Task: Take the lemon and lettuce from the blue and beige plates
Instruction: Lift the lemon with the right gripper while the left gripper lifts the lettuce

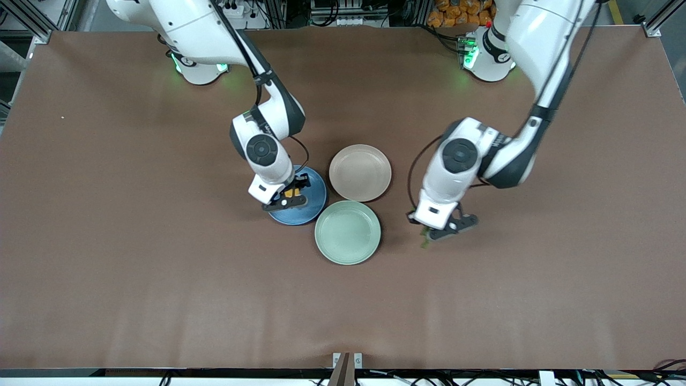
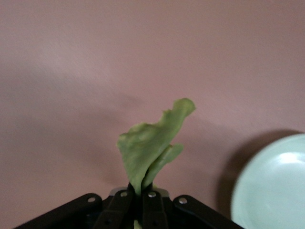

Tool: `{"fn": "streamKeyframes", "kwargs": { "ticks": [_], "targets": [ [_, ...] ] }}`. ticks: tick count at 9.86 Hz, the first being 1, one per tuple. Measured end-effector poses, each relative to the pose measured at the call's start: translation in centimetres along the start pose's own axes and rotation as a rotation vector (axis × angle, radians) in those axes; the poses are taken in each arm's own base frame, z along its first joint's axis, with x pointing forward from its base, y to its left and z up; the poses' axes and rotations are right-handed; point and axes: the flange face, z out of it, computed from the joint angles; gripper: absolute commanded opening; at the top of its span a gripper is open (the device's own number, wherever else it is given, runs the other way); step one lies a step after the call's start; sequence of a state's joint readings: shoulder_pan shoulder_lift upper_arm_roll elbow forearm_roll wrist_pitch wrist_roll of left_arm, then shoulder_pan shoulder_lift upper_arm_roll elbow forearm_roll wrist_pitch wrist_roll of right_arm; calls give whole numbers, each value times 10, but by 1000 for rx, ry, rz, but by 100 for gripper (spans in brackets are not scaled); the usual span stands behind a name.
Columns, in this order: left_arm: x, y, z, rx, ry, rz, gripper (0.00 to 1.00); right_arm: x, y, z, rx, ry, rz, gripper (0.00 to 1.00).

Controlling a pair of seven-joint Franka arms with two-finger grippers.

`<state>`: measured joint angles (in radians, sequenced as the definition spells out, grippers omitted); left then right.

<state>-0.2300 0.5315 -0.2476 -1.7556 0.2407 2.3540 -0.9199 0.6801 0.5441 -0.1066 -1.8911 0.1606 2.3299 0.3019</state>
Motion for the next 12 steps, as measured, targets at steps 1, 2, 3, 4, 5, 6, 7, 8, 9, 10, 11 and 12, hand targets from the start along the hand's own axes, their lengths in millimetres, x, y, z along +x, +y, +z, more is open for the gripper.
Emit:
{"fn": "streamKeyframes", "kwargs": {
  "ticks": [1,2,3,4,5,6,7,8,9,10,11,12],
  "targets": [
    [18,-20,1,6,-1,23,0,7,10,-13,5,-5,19,39],
    [32,-38,3,18,-8,50,0,13,20,-24,12,1,37,39],
    [42,-54,6,33,-21,81,0,18,33,-35,18,8,58,39],
    [50,-67,7,43,-31,107,0,22,46,-44,23,10,79,39],
    [56,-76,8,48,-36,123,0,26,60,-54,28,16,97,38],
    [59,-81,9,50,-40,142,0,31,75,-61,30,14,107,39],
    [60,-85,10,55,-47,160,0,35,92,-64,26,-1,107,38],
    [58,-87,12,65,-62,181,0,38,115,-66,24,-23,97,38],
    [56,-88,15,77,-80,205,0,43,142,-71,24,-50,90,38],
    [54,-91,17,85,-94,229,0,48,165,-79,19,-61,86,38],
    [55,-95,18,93,-108,254,0,51,185,-85,10,-61,81,38],
    [58,-103,20,101,-125,290,0,53,202,-88,4,-60,76,38]
  ]
}}
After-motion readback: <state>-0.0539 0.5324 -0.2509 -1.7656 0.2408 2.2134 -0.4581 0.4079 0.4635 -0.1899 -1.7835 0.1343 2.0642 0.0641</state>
